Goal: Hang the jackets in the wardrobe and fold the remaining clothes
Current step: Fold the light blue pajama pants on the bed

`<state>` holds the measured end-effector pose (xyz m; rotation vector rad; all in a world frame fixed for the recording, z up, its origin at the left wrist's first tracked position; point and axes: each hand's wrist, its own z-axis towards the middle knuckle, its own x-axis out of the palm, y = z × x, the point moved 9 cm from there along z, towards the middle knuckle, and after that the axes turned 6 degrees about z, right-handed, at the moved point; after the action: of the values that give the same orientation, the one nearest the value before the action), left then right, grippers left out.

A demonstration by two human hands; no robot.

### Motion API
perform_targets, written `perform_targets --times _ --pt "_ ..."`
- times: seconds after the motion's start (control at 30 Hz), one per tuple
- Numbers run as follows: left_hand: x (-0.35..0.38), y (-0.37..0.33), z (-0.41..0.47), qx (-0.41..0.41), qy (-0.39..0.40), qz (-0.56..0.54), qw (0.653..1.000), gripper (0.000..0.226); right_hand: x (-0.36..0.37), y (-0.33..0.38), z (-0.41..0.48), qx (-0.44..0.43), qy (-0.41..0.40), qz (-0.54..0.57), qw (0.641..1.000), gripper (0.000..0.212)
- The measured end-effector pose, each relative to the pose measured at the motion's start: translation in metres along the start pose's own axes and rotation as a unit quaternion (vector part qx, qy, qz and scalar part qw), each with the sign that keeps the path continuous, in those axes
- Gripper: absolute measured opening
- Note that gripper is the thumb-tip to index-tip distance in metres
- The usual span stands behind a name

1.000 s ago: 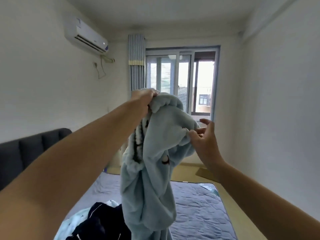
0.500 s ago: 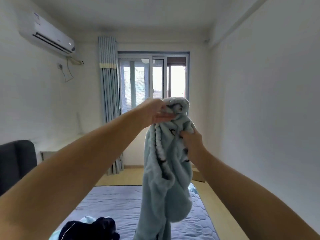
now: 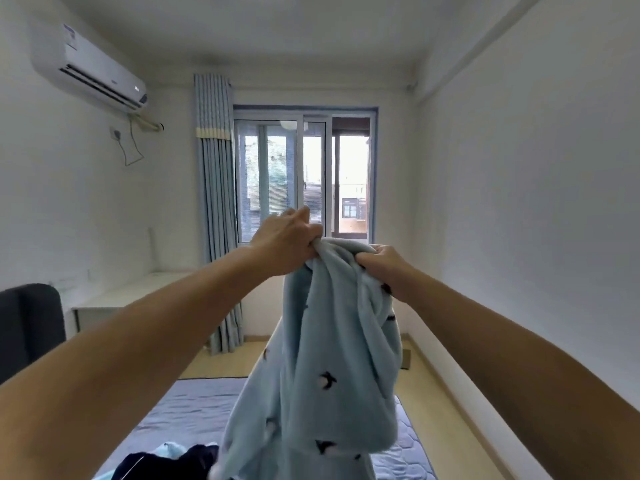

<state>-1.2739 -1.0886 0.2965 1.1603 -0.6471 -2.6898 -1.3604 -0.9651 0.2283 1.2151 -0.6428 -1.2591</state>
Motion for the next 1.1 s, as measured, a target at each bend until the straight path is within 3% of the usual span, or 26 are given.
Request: perform_targets --times 0.1,0.13,0.2,0.27,0.33,0.4,0.5,0.57,0.7,0.8,0.9,0.97,1.03,1.1 --pt "0.036 0.025 -0.008 -0.159 0.08 -0.172 0.969 0.031 0.003 0.007 0.003 -0.027 -0.011 0.04 0.999 0.021" --pt "0.054 0.026 -0.018 -0.208 0.109 -0.273 0.933 0.039 0.003 0.012 0.004 -0.039 -0.018 0.054 0.998 0.02" --pt "0.09 0.007 -0.045 -0.26 0.148 -0.472 0.829 0.053 0.003 0.02 0.007 -0.058 -0.033 0.076 0.995 0.017" --pt "0.117 -0.018 -0.069 -0.289 0.173 -0.575 0.746 0.054 0.004 0.026 0.012 -0.071 -0.037 0.096 0.992 0.018" --pt "0.131 -0.031 -0.078 -0.338 0.153 -0.639 0.673 0.039 0.007 0.028 0.017 -0.084 -0.031 0.086 0.992 0.02" --pt "0.126 -0.033 -0.068 -0.359 0.095 -0.684 0.628 0.023 0.007 0.023 0.022 -0.094 -0.023 0.023 0.995 0.023" --pt "0.107 -0.029 -0.046 -0.357 0.026 -0.746 0.561 0.017 -0.005 -0.001 0.028 -0.068 -0.019 -0.185 0.98 0.046" --pt "0.106 -0.026 -0.037 -0.383 0.015 -0.751 0.537 0.02 -0.017 -0.013 0.025 -0.062 -0.046 -0.256 0.964 0.055" --pt "0.107 -0.017 -0.024 -0.443 -0.025 -0.755 0.482 0.02 -0.039 0.002 -0.012 -0.163 -0.156 -0.206 0.952 0.036" --pt "0.091 -0.002 -0.011 -0.464 -0.082 -0.758 0.451 0.02 -0.02 -0.013 -0.032 -0.139 -0.058 -0.142 0.978 0.039" --pt "0.075 0.003 0.005 -0.449 -0.109 -0.774 0.432 0.026 0.017 -0.074 -0.033 0.014 0.025 -0.146 0.989 0.043" --pt "0.071 0.0 0.007 -0.437 -0.098 -0.777 0.443 0.031 0.028 -0.094 -0.031 0.05 -0.004 -0.037 0.998 0.022" --pt "0.075 0.0 0.0 -0.427 -0.094 -0.776 0.454 0.034 0.034 -0.099 -0.022 0.07 -0.024 0.121 0.99 0.019" --pt "0.079 0.006 -0.015 -0.435 -0.115 -0.77 0.453 0.03 0.035 -0.085 -0.021 0.061 -0.038 0.179 0.981 0.012"
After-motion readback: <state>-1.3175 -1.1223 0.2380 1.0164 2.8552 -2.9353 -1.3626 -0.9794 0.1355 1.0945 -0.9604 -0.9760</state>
